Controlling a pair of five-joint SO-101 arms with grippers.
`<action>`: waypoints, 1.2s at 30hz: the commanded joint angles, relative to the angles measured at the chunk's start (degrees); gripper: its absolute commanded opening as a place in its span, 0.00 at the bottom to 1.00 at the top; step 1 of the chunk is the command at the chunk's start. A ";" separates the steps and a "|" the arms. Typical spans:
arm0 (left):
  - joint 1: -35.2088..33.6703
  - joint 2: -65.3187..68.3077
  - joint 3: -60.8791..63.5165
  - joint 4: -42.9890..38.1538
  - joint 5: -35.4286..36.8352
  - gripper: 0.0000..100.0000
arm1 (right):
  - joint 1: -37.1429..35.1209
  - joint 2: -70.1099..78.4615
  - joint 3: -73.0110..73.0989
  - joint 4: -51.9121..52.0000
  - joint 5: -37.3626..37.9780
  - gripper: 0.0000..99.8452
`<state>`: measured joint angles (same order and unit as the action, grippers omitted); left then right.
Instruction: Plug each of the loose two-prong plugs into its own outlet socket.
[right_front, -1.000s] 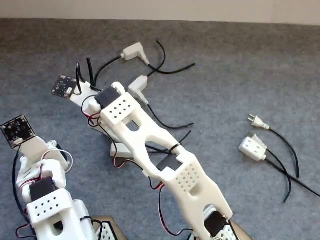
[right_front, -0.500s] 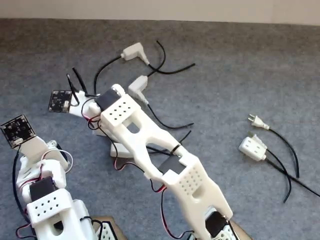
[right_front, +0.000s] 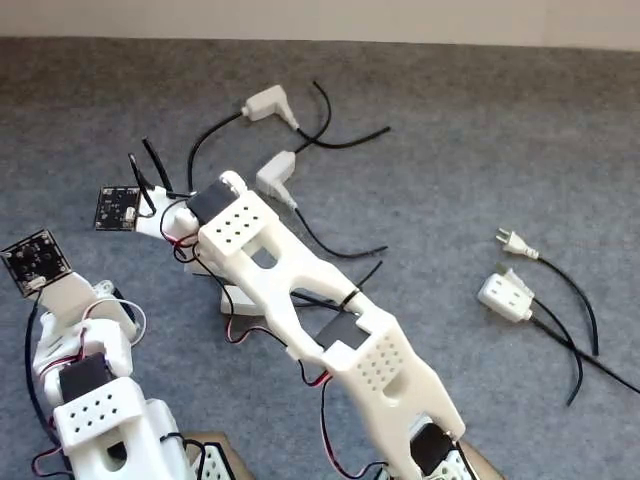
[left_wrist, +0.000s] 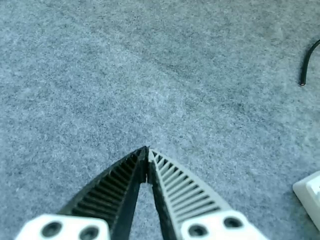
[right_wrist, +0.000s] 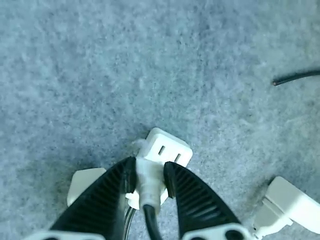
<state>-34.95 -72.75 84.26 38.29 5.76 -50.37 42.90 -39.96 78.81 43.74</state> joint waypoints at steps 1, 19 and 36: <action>0.84 -0.48 -1.36 0.18 0.00 0.01 | 0.31 -1.45 -1.27 0.66 0.44 0.01; 0.84 -0.48 -1.27 0.09 0.00 0.01 | 0.66 -5.76 -8.04 3.74 -8.26 0.01; 0.84 -0.48 -1.27 0.09 0.00 0.01 | 4.97 -5.93 -10.95 0.66 -11.96 0.01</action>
<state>-34.95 -72.75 84.26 38.29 5.76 -47.82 38.59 -50.59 82.59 32.31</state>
